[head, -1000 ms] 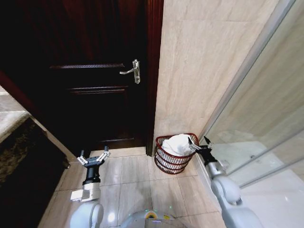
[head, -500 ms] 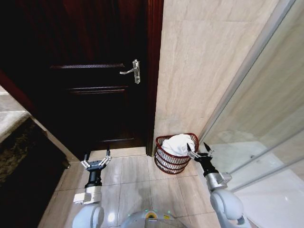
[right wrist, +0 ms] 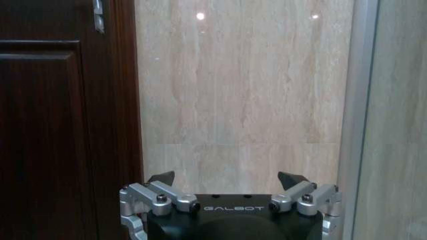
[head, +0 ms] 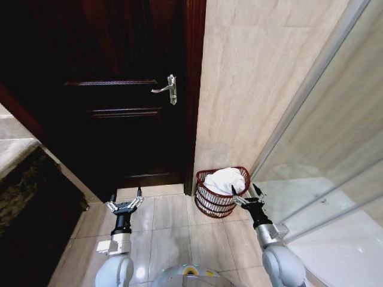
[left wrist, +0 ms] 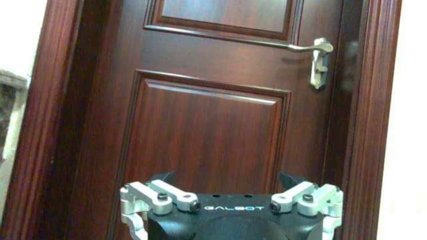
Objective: Discard the used towel into the hamper.
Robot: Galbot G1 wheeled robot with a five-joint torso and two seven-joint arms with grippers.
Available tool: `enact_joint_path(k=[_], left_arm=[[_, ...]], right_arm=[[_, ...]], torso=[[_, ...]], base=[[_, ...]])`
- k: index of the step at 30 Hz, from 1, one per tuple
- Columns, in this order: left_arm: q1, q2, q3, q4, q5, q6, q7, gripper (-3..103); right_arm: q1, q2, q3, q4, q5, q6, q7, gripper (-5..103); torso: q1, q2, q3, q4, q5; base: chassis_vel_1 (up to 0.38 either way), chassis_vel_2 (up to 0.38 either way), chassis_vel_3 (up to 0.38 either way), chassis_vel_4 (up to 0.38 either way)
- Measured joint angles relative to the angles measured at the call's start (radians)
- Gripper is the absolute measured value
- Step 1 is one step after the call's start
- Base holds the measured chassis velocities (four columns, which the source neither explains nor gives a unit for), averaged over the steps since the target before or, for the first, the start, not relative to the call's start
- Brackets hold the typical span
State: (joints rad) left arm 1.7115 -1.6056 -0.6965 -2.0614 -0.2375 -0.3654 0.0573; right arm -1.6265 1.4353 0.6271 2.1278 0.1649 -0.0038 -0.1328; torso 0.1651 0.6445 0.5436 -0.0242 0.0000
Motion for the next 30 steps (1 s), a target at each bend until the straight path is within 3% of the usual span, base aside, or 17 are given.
enact_joint_path(k=[14, 23, 30], left_arm=[[-0.012, 0.012, -0.012, 0.019, -0.011, -0.001, -0.003, 100], [-0.018, 0.005, -0.002, 0.042, 0.005, -0.061, -0.009, 100], [-0.020, 0.002, -0.003, 0.041, 0.004, -0.068, -0.011, 100]], right_arm=[[0.023, -0.005, -0.011, -0.011, 0.004, -0.004, 0.001, 100], [0.004, -0.016, -0.007, -0.011, 0.009, -0.006, 0.000, 100], [-0.002, -0.019, -0.006, -0.017, 0.016, 0.010, 0.000, 100]], torso=[[0.000, 0.000, 0.000, 0.0002, 0.0000], [0.000, 0.000, 0.000, 0.0000, 0.0001], [0.000, 0.000, 0.000, 0.0002, -0.0001]], base=[[0.026, 0.023, 0.025, 0.028], [0.045, 0.045, 0.042, 0.053], [0.016, -0.018, -0.013, 0.018]])
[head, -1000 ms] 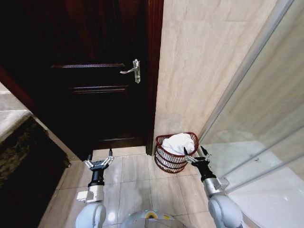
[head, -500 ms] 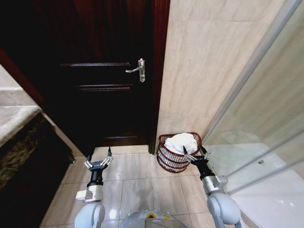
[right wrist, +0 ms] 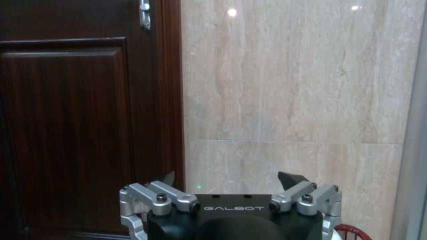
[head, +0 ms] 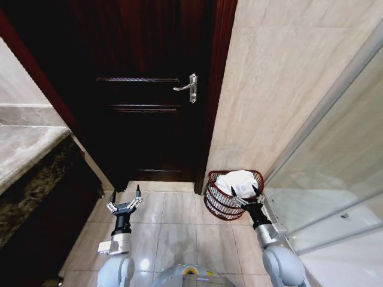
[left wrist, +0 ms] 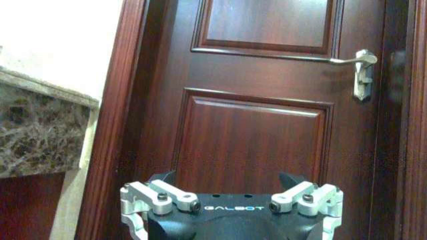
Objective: Discard the used towel into the hamper.
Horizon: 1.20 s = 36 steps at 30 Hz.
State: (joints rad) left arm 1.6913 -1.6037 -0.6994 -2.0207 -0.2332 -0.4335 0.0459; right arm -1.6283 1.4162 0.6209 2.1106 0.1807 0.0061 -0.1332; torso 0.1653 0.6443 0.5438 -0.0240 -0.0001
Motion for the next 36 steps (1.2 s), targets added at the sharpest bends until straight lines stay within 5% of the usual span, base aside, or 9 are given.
enact_joint_path(k=[20, 36], left_arm=[[0.005, -0.003, 0.005, -0.032, 0.013, 0.027, 0.006, 100], [0.007, 0.042, 0.005, -0.026, 0.015, 0.057, 0.013, 100]], right_arm=[[-0.023, -0.005, 0.011, 0.001, 0.029, 0.054, 0.013, 100], [-0.029, 0.018, 0.012, 0.028, 0.020, 0.033, 0.041, 100]], torso=[[0.001, 0.002, 0.001, 0.0004, 0.0001], [0.033, 0.073, 0.040, 0.0003, 0.0001]], base=[[0.017, -0.016, -0.018, 0.018], [0.000, 0.000, 0.000, 0.000]])
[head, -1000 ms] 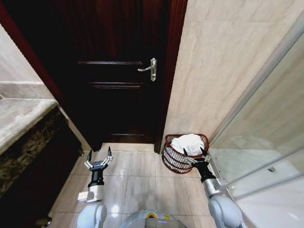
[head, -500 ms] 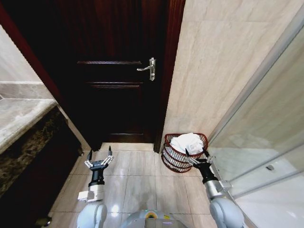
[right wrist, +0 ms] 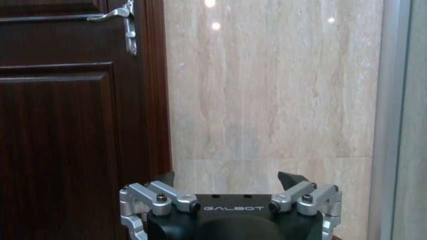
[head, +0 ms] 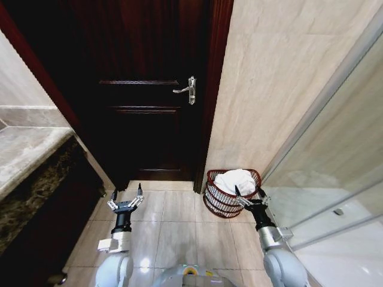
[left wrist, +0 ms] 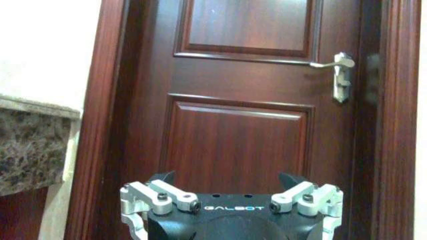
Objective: Discard the used towel into the hamper.
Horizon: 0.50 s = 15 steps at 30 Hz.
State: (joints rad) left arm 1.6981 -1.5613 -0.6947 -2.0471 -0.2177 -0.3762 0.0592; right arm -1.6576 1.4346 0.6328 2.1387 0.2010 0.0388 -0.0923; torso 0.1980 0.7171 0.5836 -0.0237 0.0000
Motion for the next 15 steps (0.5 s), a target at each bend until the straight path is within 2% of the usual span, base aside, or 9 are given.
enact_joint_path(k=[2, 4, 6, 7, 9, 10, 11, 13, 15], left_arm=[[0.002, 0.009, 0.000, -0.001, -0.001, 0.005, 0.001, 100], [0.010, 0.043, 0.001, -0.015, -0.016, 0.034, 0.004, 100], [0.018, 0.089, 0.002, -0.052, -0.040, 0.114, -0.005, 100], [0.018, 0.089, 0.002, -0.052, -0.040, 0.114, -0.005, 100], [0.018, 0.116, 0.001, -0.088, -0.046, 0.183, -0.025, 100], [0.013, 0.137, 0.001, -0.121, -0.054, 0.239, -0.040, 100], [0.013, 0.137, 0.001, -0.121, -0.054, 0.239, -0.040, 100], [0.005, 0.162, 0.001, -0.162, -0.068, 0.287, -0.048, 100], [-0.003, 0.173, 0.004, -0.185, -0.068, 0.304, -0.050, 100]], right_arm=[[-0.002, 0.000, 0.001, 0.002, 0.000, -0.003, 0.000, 100], [-0.004, -0.002, 0.005, 0.008, 0.006, -0.018, 0.000, 100], [-0.001, -0.013, 0.013, 0.016, 0.016, -0.043, -0.003, 100], [-0.001, -0.013, 0.013, 0.016, 0.016, -0.043, -0.003, 100], [0.008, -0.019, 0.024, 0.027, 0.021, -0.064, -0.011, 100], [0.015, -0.022, 0.033, 0.041, 0.025, -0.087, -0.015, 100], [0.015, -0.022, 0.033, 0.041, 0.025, -0.087, -0.015, 100], [0.026, -0.025, 0.046, 0.070, 0.044, -0.129, -0.017, 100], [0.036, -0.026, 0.054, 0.095, 0.061, -0.161, -0.014, 100]], torso=[[0.002, 0.004, 0.002, 0.0000, 0.0000], [0.008, 0.018, 0.010, -0.0001, 0.0001], [0.014, 0.033, 0.018, 0.0000, 0.0000], [0.014, 0.033, 0.018, 0.0000, 0.0000], [0.019, 0.042, 0.023, 0.0001, -0.0001], [0.023, 0.050, 0.027, 0.0000, 0.0001], [0.023, 0.050, 0.027, 0.0000, 0.0001], [0.028, 0.061, 0.034, -0.0001, 0.0001], [0.031, 0.070, 0.039, -0.0001, 0.0001]], base=[[0.000, 0.000, 0.000, 0.000], [0.000, 0.000, 0.000, 0.000], [0.000, 0.000, 0.000, 0.000], [0.000, 0.000, 0.000, 0.000], [0.000, 0.000, 0.000, 0.000], [0.000, 0.000, 0.000, 0.000], [0.000, 0.000, 0.000, 0.000], [0.000, 0.000, 0.000, 0.000], [0.000, 0.000, 0.000, 0.000]])
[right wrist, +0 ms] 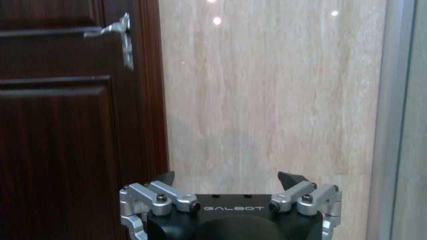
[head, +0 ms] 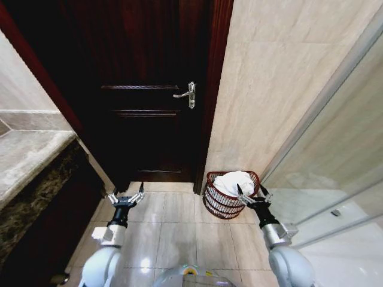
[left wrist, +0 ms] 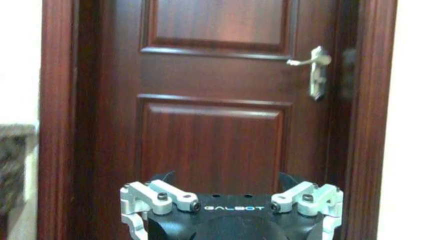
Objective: Discard the used towel into the hamper.
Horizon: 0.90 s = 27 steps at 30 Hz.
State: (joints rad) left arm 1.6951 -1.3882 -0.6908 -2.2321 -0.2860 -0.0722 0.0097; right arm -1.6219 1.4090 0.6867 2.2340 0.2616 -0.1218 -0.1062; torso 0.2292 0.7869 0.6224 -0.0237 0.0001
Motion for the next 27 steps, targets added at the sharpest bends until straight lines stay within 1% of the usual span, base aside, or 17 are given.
enact_joint_path(k=[1, 2, 5, 7, 9, 11, 13, 20, 22, 24, 27], left_arm=[[0.000, 0.000, 0.000, 0.000, 0.000, 0.000, 0.000, 100], [-0.007, 0.004, 0.006, -0.012, 0.006, 0.004, -0.001, 100], [-0.019, -0.001, 0.021, -0.014, 0.020, -0.002, -0.007, 100], [-0.019, -0.002, 0.022, -0.014, 0.024, -0.004, -0.008, 100], [-0.016, -0.003, 0.015, -0.016, 0.037, -0.008, -0.008, 100], [-0.016, -0.003, 0.013, -0.017, 0.040, -0.008, -0.008, 100], [-0.018, -0.006, 0.004, -0.019, 0.042, -0.011, -0.019, 100], [-0.020, -0.008, -0.001, -0.008, 0.036, -0.029, -0.033, 100], [-0.020, -0.007, -0.002, -0.009, 0.031, -0.029, -0.033, 100], [-0.021, -0.007, -0.002, -0.010, 0.030, -0.029, -0.033, 100], [-0.022, -0.004, 0.000, -0.015, 0.030, -0.028, -0.033, 100]], right_arm=[[0.000, 0.000, 0.000, 0.000, 0.000, 0.000, 0.000, 100], [0.012, 0.000, 0.006, 0.017, 0.007, -0.019, 0.003, 100], [0.029, 0.002, 0.003, 0.036, 0.008, -0.034, 0.007, 100], [0.031, 0.003, 0.001, 0.042, 0.007, -0.038, 0.008, 100], [0.031, 0.008, -0.003, 0.059, 0.000, -0.047, 0.010, 100], [0.030, 0.010, -0.004, 0.065, -0.003, -0.048, 0.012, 100], [0.019, 0.018, -0.005, 0.090, -0.018, -0.058, 0.021, 100], [-0.002, 0.032, -0.006, 0.100, -0.046, -0.057, 0.016, 100], [-0.012, 0.043, -0.009, 0.103, -0.050, -0.055, 0.014, 100], [-0.015, 0.047, -0.010, 0.104, -0.052, -0.055, 0.013, 100], [-0.022, 0.061, -0.014, 0.110, -0.055, -0.057, 0.013, 100]], torso=[[0.000, 0.000, 0.000, 0.0000, 0.0000], [0.003, 0.009, 0.006, 0.0000, -0.0001], [0.012, 0.027, 0.016, 0.0000, -0.0001], [0.014, 0.033, 0.019, 0.0000, -0.0002], [0.020, 0.046, 0.025, 0.0001, -0.0001], [0.022, 0.049, 0.027, 0.0001, 0.0000], [0.028, 0.063, 0.035, 0.0000, -0.0002], [0.039, 0.091, 0.051, 0.0001, -0.0001], [0.046, 0.106, 0.060, 0.0000, -0.0001], [0.048, 0.110, 0.062, 0.0001, -0.0001], [0.056, 0.127, 0.071, 0.0000, -0.0001]], base=[[0.000, 0.000, 0.000, 0.000], [0.000, 0.000, 0.000, 0.000], [0.000, 0.000, 0.000, 0.000], [0.000, 0.000, 0.000, 0.000], [0.000, 0.000, 0.000, 0.000], [0.000, 0.000, 0.000, 0.000], [0.000, 0.000, 0.000, 0.000], [0.000, 0.000, 0.000, 0.000], [0.000, 0.000, 0.000, 0.000], [0.000, 0.000, 0.000, 0.000], [0.000, 0.000, 0.000, 0.000]])
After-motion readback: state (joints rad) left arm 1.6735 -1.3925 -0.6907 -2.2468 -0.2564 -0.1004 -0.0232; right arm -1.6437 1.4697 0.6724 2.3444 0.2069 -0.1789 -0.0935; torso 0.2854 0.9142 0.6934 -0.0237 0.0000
